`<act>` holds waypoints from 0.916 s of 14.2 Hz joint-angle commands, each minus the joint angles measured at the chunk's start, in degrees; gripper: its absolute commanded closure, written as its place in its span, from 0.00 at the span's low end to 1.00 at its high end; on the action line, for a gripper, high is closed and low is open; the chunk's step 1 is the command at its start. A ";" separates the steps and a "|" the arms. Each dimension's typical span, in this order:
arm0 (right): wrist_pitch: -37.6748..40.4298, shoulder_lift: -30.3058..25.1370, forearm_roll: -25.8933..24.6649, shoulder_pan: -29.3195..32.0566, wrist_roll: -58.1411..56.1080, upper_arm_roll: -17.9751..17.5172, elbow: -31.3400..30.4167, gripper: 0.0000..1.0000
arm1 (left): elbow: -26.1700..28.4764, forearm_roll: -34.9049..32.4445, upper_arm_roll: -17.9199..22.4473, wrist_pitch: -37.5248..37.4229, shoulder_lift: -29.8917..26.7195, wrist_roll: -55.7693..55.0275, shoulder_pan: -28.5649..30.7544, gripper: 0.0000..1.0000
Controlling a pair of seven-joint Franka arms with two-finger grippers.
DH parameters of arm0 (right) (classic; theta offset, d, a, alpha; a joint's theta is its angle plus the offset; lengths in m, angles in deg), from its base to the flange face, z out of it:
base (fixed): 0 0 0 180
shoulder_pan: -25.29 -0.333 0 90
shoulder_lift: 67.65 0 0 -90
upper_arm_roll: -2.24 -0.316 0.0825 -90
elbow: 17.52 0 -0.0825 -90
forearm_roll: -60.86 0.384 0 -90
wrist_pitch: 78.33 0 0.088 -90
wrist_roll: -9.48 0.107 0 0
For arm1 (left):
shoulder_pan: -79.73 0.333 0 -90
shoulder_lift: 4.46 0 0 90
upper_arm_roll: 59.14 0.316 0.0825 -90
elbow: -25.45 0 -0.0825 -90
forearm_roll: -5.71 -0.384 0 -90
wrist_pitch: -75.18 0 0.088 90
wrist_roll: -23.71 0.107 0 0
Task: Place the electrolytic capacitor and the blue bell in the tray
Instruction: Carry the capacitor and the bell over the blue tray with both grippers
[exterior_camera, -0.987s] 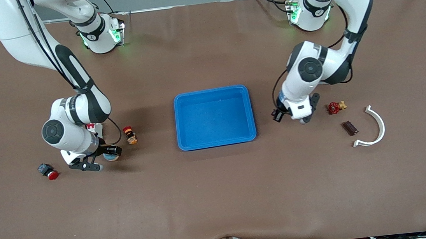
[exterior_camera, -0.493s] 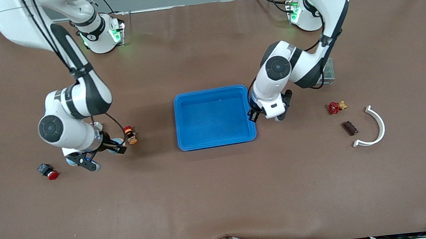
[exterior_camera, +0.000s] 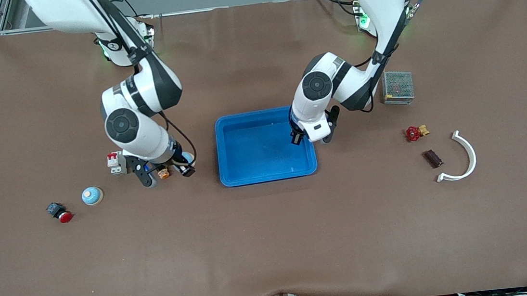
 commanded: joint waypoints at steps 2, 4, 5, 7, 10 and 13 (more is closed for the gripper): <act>0.82 -0.83 0.74 -4.35 10.92 0.60 -0.26 1.00 | -1.31 -0.23 0.29 -0.94 1.42 -2.51 -1.58 1.00; 0.65 -0.83 0.39 -6.99 15.67 0.69 -0.70 1.00 | -1.31 0.03 0.29 -0.68 2.39 -2.52 -1.67 1.00; 0.12 -0.83 0.22 -8.40 17.78 0.69 -1.49 1.00 | -1.31 0.03 0.29 -0.68 2.91 -2.52 -2.02 1.00; -1.54 -0.83 0.13 -10.86 21.91 0.69 -2.98 1.00 | -1.40 0.03 0.29 -0.59 3.44 -2.52 -2.11 0.76; -5.49 -0.83 0.13 -13.85 27.98 0.69 -6.67 1.00 | -1.40 -0.05 0.38 -0.59 3.27 -3.91 -3.25 0.00; -8.76 -0.57 0.13 -16.93 31.94 0.69 -9.31 1.00 | -1.40 -0.06 0.29 -1.03 1.09 -4.10 -2.46 0.00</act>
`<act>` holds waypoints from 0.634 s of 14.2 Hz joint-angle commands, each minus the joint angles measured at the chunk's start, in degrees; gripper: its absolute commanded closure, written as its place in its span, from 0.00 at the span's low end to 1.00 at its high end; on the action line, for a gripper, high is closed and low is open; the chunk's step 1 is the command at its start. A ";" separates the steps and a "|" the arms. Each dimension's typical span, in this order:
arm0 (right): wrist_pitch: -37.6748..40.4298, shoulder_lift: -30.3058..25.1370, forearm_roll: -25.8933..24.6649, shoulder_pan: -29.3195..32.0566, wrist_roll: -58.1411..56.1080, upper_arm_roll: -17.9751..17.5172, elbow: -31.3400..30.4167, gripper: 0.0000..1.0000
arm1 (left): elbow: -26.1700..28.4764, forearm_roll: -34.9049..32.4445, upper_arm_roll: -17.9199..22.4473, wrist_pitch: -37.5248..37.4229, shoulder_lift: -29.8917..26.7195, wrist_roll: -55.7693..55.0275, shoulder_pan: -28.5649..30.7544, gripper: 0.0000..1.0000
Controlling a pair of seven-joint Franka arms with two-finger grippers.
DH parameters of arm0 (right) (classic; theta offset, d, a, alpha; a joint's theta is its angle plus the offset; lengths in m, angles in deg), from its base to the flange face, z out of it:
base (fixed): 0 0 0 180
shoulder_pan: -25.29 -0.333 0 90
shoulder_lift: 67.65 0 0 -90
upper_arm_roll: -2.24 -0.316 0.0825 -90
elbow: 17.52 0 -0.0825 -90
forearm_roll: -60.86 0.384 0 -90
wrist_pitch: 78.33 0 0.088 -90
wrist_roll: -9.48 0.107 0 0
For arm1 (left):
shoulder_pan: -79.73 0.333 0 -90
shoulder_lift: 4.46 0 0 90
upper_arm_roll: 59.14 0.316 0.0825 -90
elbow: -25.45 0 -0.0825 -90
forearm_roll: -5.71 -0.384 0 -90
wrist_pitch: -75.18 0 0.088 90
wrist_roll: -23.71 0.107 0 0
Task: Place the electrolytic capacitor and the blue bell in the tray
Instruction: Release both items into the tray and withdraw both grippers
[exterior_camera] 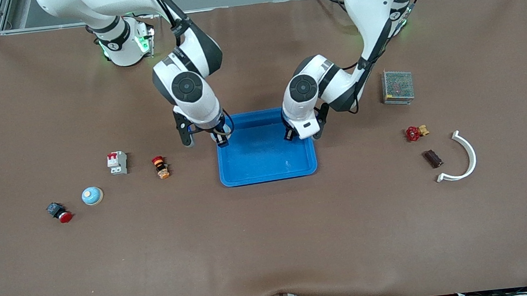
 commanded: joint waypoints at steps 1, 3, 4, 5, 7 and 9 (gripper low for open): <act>-1.81 -0.59 0.15 -2.99 3.82 0.64 -1.93 1.00 | -0.29 -0.05 0.39 -1.32 -3.50 -0.74 0.35 0.00; -2.59 -0.24 0.06 -4.49 4.96 0.73 -1.93 1.00 | -0.73 -0.49 0.91 -4.38 -5.87 -0.13 1.31 0.00; -3.12 0.29 0.06 -4.67 5.31 0.73 -1.93 1.00 | -1.86 -0.58 1.09 -6.66 -6.67 0.75 2.36 0.00; -3.56 0.64 0.06 -4.67 5.32 0.73 -1.84 1.00 | -3.53 -0.67 1.09 -9.82 -7.28 2.15 3.85 0.00; -5.84 1.87 -0.03 -4.67 5.32 0.82 -1.75 1.00 | -6.61 -0.93 1.00 -16.32 -8.08 7.06 7.19 0.00; -8.30 3.80 -0.29 -4.67 5.32 0.99 -1.40 1.00 | -6.54 -1.02 1.00 -19.07 -9.48 13.37 11.05 0.00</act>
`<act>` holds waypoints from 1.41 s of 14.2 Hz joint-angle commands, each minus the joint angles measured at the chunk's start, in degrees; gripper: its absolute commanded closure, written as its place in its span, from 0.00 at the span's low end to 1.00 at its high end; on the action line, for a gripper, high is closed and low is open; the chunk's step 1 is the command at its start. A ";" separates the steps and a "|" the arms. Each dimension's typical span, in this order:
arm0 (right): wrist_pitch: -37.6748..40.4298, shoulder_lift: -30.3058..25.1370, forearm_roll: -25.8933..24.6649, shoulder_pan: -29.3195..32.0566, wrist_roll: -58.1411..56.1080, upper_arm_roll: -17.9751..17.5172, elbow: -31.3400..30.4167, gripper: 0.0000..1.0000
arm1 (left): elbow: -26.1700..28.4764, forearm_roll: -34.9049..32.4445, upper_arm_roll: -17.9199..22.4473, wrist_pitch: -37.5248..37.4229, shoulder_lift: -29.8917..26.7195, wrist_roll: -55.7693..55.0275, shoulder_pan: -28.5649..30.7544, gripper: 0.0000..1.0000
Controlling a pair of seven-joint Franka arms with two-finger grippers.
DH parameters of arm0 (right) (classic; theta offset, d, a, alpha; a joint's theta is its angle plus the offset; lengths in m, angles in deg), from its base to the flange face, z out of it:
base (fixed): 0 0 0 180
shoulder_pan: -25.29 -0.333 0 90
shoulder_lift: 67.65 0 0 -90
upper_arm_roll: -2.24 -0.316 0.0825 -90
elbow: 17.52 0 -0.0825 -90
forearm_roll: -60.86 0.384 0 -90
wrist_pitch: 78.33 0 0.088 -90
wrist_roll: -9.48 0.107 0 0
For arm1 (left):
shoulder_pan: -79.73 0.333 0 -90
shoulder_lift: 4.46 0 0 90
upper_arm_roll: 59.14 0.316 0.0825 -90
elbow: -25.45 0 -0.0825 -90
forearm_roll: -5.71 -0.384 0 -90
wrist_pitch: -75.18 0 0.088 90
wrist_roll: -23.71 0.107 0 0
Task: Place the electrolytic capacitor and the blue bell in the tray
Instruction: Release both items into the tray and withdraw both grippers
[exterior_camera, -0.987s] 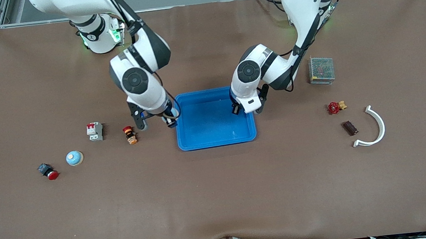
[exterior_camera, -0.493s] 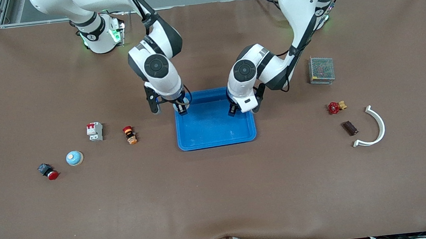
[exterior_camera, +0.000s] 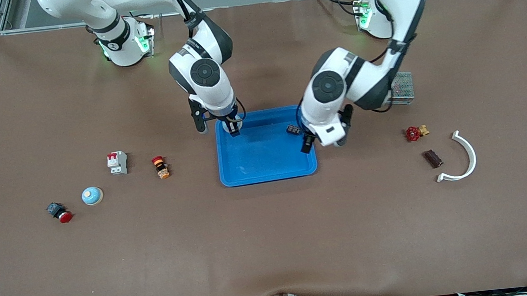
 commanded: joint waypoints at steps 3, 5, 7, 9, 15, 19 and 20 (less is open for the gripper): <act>-3.84 3.31 -0.71 -0.53 1.09 0.73 0.89 1.00 | 0.13 -0.87 -0.21 -7.31 -2.30 16.63 9.98 0.00; -3.84 4.01 -0.88 -0.53 1.00 0.73 1.59 1.00 | 0.92 -0.96 -0.21 -8.12 -2.56 24.20 14.90 0.00; -3.84 5.06 -0.89 -0.53 1.09 0.73 2.56 1.00 | 1.54 -4.36 -0.30 -8.03 -2.04 29.66 18.95 0.00; -3.84 6.03 -0.97 -0.53 1.09 0.73 3.53 1.00 | 2.32 -8.41 -0.39 -7.59 -1.68 34.32 22.20 0.00; -4.10 7.96 -1.50 -0.62 1.09 0.73 5.11 1.00 | 3.82 -15.71 -0.39 -2.95 0.68 49.09 31.70 0.00; -4.36 9.63 -1.76 -0.62 1.09 0.73 6.16 1.00 | 5.14 -17.48 -0.39 3.12 2.79 54.63 35.84 0.00; -4.37 10.25 -1.76 -0.71 1.09 0.73 6.69 1.00 | 5.14 -17.57 -0.39 4.26 3.49 55.34 36.54 0.00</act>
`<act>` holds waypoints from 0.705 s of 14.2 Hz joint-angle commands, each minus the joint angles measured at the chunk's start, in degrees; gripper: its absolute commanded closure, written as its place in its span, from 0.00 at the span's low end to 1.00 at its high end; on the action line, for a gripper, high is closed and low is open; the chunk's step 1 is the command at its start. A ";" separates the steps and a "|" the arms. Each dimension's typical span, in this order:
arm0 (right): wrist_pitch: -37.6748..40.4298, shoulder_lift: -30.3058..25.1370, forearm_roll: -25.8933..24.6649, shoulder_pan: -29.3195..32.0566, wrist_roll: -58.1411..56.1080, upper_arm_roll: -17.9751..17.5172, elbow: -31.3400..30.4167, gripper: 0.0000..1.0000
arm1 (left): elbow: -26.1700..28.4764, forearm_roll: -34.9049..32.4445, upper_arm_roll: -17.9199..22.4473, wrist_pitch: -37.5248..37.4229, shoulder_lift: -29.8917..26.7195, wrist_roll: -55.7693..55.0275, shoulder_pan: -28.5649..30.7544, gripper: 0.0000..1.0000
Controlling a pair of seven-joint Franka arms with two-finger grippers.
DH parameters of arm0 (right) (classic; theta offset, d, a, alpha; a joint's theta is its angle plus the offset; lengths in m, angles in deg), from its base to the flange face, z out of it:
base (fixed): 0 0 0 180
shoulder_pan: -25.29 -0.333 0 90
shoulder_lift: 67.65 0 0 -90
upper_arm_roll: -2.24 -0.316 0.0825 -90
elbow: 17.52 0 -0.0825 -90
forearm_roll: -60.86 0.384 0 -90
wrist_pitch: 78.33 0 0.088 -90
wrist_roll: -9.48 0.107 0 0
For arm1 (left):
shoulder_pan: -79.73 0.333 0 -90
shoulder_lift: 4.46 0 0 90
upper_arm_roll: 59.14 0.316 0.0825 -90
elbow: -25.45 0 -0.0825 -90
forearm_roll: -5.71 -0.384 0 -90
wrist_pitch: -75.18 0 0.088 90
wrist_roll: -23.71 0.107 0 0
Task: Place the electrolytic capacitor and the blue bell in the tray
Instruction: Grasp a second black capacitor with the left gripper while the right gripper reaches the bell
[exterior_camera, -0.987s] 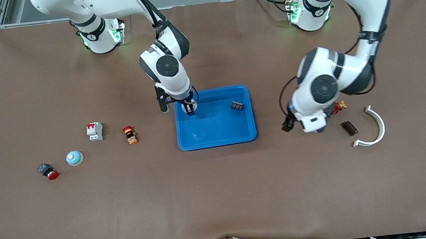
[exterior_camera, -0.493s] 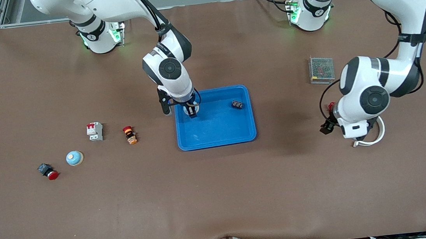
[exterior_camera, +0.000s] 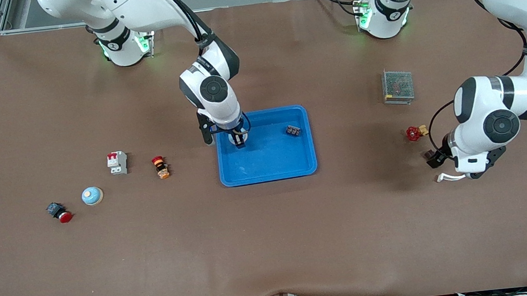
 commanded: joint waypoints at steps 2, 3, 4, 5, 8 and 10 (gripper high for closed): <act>-0.22 2.97 -1.22 -0.82 1.09 0.42 2.73 1.00 | 0.51 -1.93 -0.70 3.49 1.79 2.38 1.96 0.00; -0.22 3.32 -1.22 -0.91 1.18 0.42 2.91 1.00 | 0.51 -2.28 -0.70 3.58 2.06 2.39 2.14 0.00; -0.22 3.41 -1.22 -0.91 1.18 0.42 3.00 1.00 | 0.42 -2.46 -0.70 4.02 2.58 2.39 2.14 0.00; -0.22 3.41 -1.22 -0.91 1.18 0.42 3.09 1.00 | 0.51 -2.46 -0.70 5.06 2.93 2.39 2.14 0.00; 0.04 3.41 -2.44 -0.91 1.18 0.42 3.35 0.00 | 0.42 -2.37 -0.70 6.48 4.60 2.30 2.14 0.15; 1.35 3.24 -4.38 -0.65 1.00 0.33 4.40 0.00 | 0.42 -2.37 -0.70 6.92 4.96 2.30 2.14 0.23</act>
